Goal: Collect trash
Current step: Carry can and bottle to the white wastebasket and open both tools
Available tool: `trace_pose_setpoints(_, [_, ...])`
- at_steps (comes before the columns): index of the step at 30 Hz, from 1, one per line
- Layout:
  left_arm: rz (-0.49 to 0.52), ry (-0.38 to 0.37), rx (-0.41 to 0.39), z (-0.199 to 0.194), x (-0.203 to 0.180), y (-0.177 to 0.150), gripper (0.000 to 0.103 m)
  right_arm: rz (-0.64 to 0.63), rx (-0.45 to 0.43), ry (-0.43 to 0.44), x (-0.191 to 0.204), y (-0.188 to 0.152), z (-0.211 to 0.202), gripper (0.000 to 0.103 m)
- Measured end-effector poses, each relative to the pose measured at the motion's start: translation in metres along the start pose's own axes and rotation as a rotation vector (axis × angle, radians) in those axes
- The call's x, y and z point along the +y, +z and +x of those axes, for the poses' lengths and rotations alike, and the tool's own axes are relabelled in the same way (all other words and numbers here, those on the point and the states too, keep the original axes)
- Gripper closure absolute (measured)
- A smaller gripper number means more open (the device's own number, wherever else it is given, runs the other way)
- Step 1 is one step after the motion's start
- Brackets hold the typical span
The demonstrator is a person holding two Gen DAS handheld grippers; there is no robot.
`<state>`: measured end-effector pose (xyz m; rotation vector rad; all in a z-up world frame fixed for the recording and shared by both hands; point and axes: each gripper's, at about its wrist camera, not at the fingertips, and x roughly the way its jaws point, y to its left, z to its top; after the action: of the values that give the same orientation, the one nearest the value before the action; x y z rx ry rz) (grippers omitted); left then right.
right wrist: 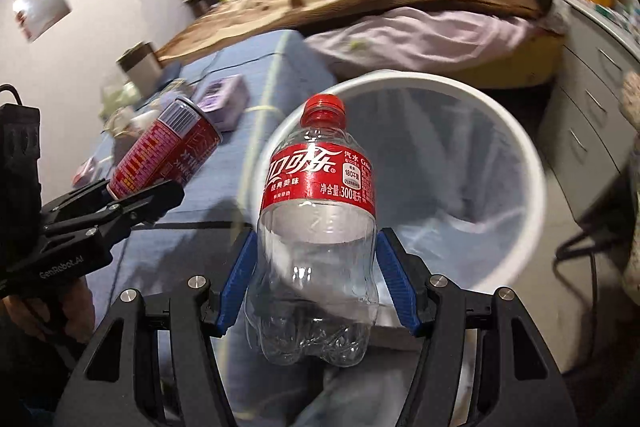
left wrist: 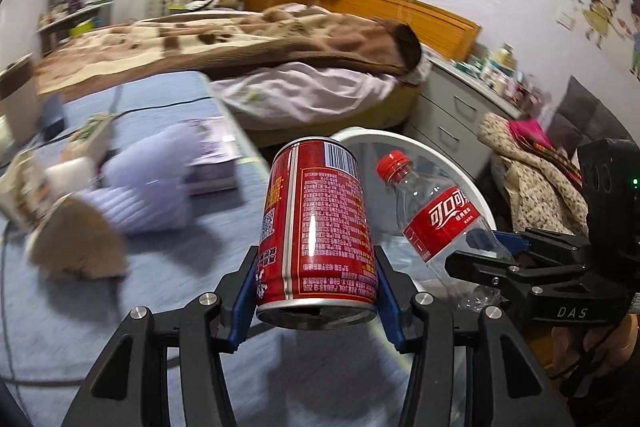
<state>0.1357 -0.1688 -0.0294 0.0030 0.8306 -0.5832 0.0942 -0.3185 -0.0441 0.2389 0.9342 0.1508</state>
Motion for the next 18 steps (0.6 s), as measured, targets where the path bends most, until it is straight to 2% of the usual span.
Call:
trace_pose_setpoints(6, [0.049,-0.054,0.045,0.035,-0.028,0.014,0.051,0.046,-0.004,-0.046,-0.019,0.005,-0.003,0.040])
trace_pose_setpoints(12, [0.049,-0.088,0.089,0.053,-0.035,0.018,0.050,0.060,-0.009,-0.080,-0.026,0.007,-0.004,0.040])
trace_pose_setpoints(18, [0.038,-0.093,0.063,0.048,-0.033,0.019,0.045,0.069,-0.031,-0.079,-0.032,0.006,-0.010,0.038])
